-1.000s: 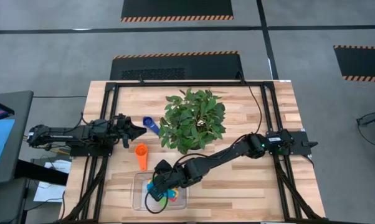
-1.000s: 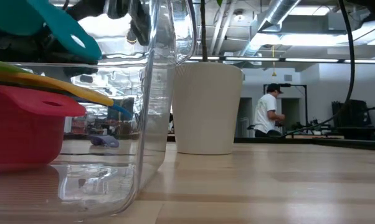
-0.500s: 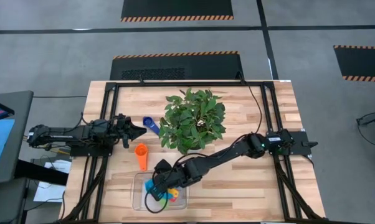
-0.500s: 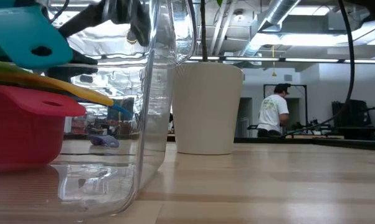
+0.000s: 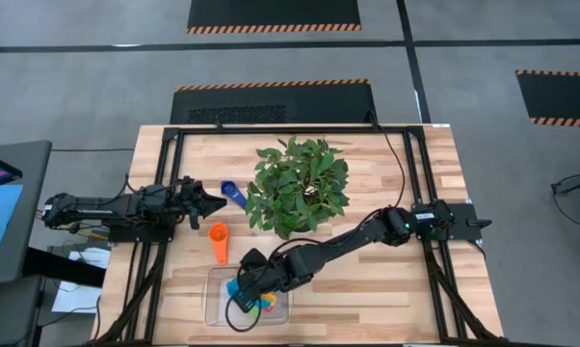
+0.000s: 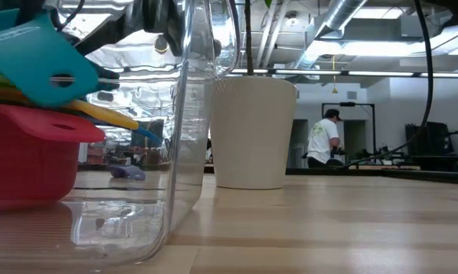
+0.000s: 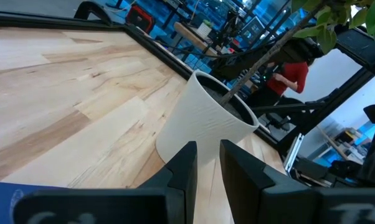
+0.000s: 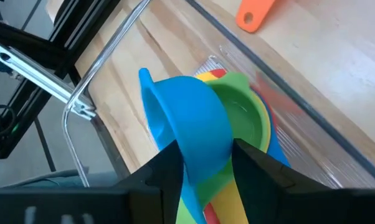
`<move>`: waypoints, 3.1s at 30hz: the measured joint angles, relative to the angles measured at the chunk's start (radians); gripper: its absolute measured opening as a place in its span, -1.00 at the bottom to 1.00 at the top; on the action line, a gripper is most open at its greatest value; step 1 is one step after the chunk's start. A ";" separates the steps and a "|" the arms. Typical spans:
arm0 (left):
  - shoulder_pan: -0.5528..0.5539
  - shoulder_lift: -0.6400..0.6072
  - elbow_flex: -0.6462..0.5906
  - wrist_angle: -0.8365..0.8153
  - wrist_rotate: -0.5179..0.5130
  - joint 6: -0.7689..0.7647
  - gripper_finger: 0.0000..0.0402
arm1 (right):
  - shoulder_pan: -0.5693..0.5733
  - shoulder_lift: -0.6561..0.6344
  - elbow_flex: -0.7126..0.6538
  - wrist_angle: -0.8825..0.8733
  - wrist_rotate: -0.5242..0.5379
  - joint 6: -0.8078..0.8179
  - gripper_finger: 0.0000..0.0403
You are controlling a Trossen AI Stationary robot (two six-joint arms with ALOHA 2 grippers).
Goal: Nest measuring cups in basket
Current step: Stack the light blue measuring cup on the green measuring cup, then adjust the measuring cups inside the transparent bin
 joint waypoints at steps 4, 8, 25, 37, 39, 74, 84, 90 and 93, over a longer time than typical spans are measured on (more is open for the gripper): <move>0.000 0.000 0.000 0.000 0.000 0.000 -0.71 | 0.001 0.000 0.000 -0.001 0.000 0.000 -0.13; 0.000 0.000 0.000 0.000 0.000 0.000 -0.71 | 0.001 0.000 0.000 -0.001 0.000 0.000 -0.09; 0.000 0.000 0.000 0.000 0.000 0.000 -0.71 | 0.001 0.000 0.000 0.000 -0.114 0.004 -0.19; 0.000 0.000 0.000 0.000 0.000 0.000 -0.71 | 0.013 0.000 0.000 0.019 -0.344 0.021 -0.26; 0.000 0.000 0.000 0.000 0.000 0.000 -0.71 | 0.022 0.000 0.000 0.071 -0.369 -0.038 -0.28; -0.166 0.105 0.585 -0.185 0.258 0.220 -0.99 | 0.212 -0.157 0.002 -0.084 -0.009 -0.088 -0.94; -0.245 0.480 0.919 -0.634 0.148 0.233 -1.00 | 0.356 -0.288 0.002 -0.700 0.402 0.298 -0.96; -0.386 0.763 1.027 -0.693 0.146 0.200 -1.00 | 0.383 -0.291 -0.029 -0.811 0.421 0.354 -0.94; -0.491 0.913 1.114 -0.703 0.098 0.220 -1.00 | 0.371 -0.289 -0.055 -0.814 0.419 0.361 -0.95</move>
